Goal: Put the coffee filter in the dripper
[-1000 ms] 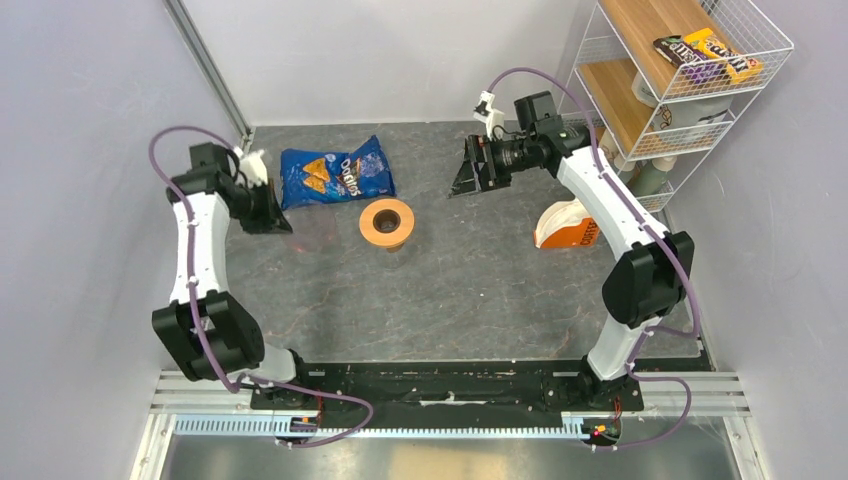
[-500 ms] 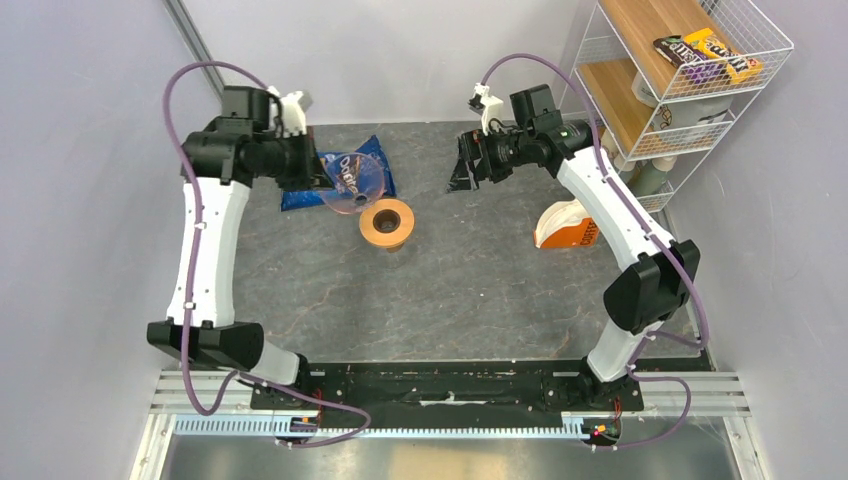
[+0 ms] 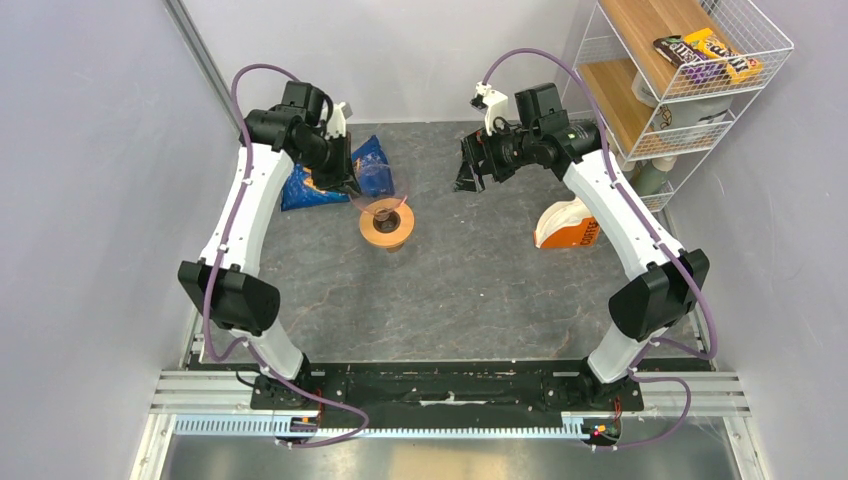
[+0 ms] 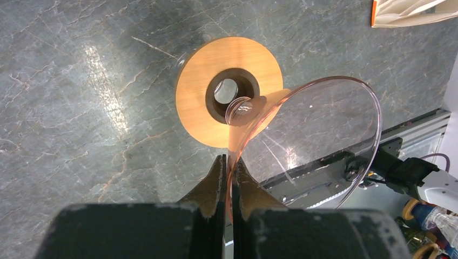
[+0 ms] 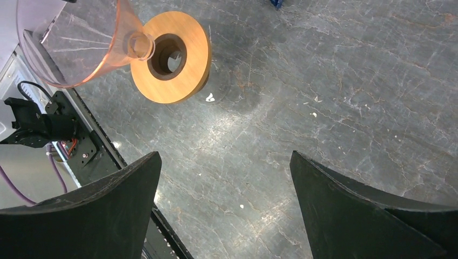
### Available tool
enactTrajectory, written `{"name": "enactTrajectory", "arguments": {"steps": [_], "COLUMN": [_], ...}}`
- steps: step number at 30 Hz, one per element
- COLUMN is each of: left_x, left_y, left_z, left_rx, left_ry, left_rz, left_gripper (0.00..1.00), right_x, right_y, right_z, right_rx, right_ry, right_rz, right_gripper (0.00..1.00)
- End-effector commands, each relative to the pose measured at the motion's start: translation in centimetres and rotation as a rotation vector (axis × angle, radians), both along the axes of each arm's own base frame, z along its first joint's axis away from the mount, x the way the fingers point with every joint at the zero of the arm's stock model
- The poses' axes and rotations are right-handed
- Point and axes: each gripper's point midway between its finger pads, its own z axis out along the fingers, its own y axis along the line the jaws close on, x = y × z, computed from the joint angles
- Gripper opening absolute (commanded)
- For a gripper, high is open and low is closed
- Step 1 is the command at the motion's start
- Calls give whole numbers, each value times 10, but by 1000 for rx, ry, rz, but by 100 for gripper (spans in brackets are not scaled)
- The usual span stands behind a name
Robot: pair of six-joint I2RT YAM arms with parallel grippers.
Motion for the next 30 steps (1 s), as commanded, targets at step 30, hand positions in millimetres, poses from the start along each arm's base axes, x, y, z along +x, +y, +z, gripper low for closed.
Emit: {"name": "enactTrajectory", "arguments": {"steps": [30], "left_x": [21], "left_y": [-12], "left_z": [-41], "left_rx": [-11], "left_ry": [4], "left_rz": [10], "left_gripper": [2], "right_x": [5], "right_y": [3], "right_z": [8], "right_rx": [2], "right_ry": [-32], "right_rz": [21], "right_gripper": [97]}}
